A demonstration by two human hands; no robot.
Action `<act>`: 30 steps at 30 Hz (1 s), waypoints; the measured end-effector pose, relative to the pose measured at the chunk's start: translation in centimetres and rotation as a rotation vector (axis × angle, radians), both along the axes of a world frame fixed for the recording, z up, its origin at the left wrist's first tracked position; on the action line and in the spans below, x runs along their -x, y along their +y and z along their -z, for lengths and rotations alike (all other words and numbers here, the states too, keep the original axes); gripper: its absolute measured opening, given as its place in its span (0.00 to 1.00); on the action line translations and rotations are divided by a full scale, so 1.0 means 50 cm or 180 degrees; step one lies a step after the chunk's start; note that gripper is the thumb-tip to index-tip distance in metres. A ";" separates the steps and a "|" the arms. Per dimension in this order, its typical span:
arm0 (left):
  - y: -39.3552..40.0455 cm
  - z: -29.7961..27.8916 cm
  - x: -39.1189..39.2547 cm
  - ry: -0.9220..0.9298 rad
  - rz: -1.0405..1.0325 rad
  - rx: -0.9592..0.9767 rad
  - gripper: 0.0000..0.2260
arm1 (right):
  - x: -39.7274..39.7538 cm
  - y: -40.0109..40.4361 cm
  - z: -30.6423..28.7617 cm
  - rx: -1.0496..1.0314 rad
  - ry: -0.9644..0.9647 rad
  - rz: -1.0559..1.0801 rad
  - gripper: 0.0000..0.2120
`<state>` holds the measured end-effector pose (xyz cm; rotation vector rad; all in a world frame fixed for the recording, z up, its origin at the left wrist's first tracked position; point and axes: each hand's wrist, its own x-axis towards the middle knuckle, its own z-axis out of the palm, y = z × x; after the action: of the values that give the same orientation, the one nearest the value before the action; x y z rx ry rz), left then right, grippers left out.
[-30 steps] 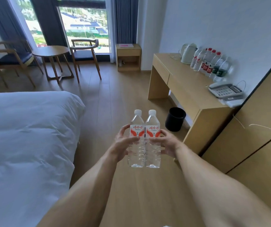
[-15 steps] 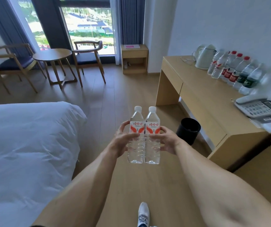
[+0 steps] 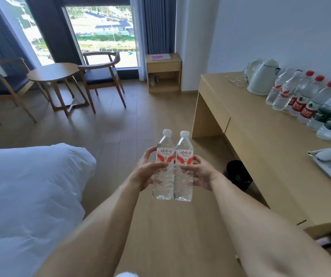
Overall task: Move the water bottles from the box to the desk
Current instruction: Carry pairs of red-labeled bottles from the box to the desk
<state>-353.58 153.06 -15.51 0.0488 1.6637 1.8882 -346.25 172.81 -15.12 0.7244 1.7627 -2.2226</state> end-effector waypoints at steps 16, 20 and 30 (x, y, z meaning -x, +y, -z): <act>0.356 0.000 0.471 -0.0125 0.1406 -0.0215 0.35 | 0.329 0.277 0.004 -0.0235 -0.0084 0.1426 0.27; 0.467 -0.030 0.569 -0.0098 0.1928 -0.0194 0.40 | 0.380 0.347 -0.014 -0.0230 -0.0015 0.1943 0.27; 0.763 -0.084 0.593 -0.0081 0.2982 0.0054 0.29 | 0.335 0.517 -0.055 -0.0391 -0.0058 0.3023 0.27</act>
<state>-383.22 191.22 -11.29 0.6691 1.2842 1.1415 -362.98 198.66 -12.37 1.9163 1.7558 -2.5860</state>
